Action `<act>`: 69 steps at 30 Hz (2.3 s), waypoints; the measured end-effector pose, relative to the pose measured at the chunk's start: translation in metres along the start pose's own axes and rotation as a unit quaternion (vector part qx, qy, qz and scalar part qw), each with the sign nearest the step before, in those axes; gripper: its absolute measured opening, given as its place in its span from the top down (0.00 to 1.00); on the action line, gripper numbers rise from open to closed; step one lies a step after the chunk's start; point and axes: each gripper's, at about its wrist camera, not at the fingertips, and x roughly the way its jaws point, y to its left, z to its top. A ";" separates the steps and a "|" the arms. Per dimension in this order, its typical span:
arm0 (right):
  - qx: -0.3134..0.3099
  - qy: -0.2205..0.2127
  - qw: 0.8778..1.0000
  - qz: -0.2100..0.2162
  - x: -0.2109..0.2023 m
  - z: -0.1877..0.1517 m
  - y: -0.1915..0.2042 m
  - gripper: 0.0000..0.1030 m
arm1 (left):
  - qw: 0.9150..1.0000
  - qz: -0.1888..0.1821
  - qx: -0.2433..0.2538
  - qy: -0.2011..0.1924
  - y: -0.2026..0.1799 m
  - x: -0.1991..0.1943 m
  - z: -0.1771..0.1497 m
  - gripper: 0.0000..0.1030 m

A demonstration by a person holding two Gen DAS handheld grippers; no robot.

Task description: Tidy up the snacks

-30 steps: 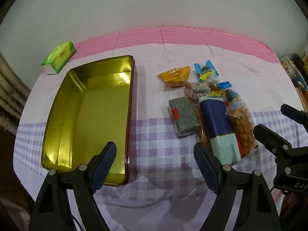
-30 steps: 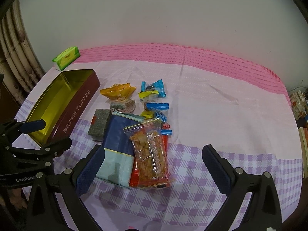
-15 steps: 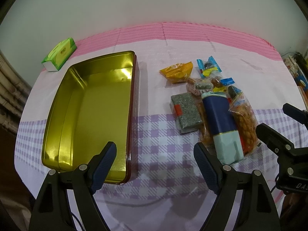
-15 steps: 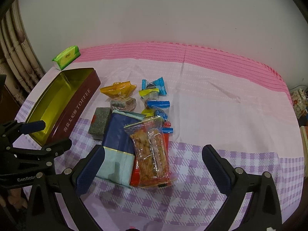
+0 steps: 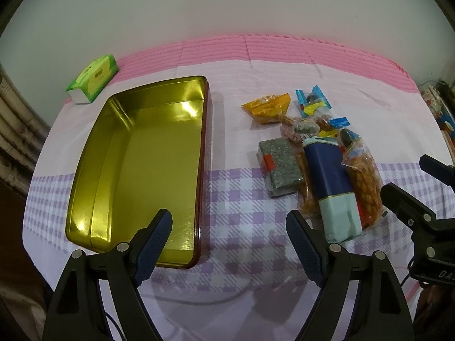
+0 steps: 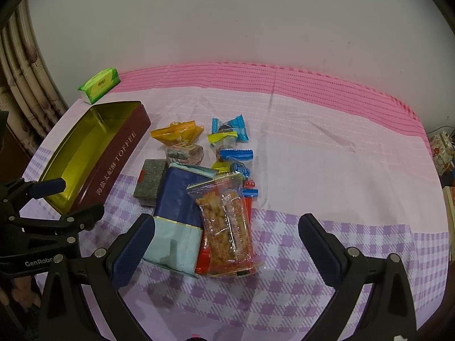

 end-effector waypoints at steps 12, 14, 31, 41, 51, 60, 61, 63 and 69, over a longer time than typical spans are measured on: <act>-0.002 0.000 1.000 -0.008 0.000 0.001 0.001 0.03 | 1.000 0.010 -0.007 0.000 0.006 -0.003 0.000 0.20; -0.005 0.002 1.000 -0.011 0.001 0.001 0.001 0.05 | 1.000 0.011 -0.009 0.000 0.007 -0.003 0.000 0.20; -0.021 0.048 0.998 0.019 0.033 -0.002 -0.006 0.37 | 1.000 0.013 -0.006 0.005 0.007 0.001 -0.001 0.20; -0.006 0.072 0.996 0.052 0.056 -0.005 -0.020 0.52 | 1.000 0.020 0.014 0.010 -0.007 0.004 0.002 0.20; 0.018 0.068 0.995 0.072 0.058 -0.010 -0.030 0.61 | 0.999 0.017 0.024 0.019 -0.019 0.006 0.004 0.20; 0.041 0.069 0.997 0.002 0.050 -0.018 -0.060 0.62 | 0.999 -0.022 0.035 0.025 -0.041 0.008 0.010 0.20; 0.043 0.070 0.997 -0.006 0.050 -0.020 -0.064 0.62 | 0.999 -0.025 0.037 0.026 -0.044 0.009 0.012 0.20; 0.046 0.073 0.996 -0.017 0.049 -0.021 -0.072 0.62 | 0.998 -0.030 0.043 0.028 -0.052 0.010 0.015 0.20; 0.062 0.078 0.994 -0.037 0.046 -0.026 -0.093 0.62 | 0.997 -0.026 0.066 0.032 -0.082 0.017 0.024 0.20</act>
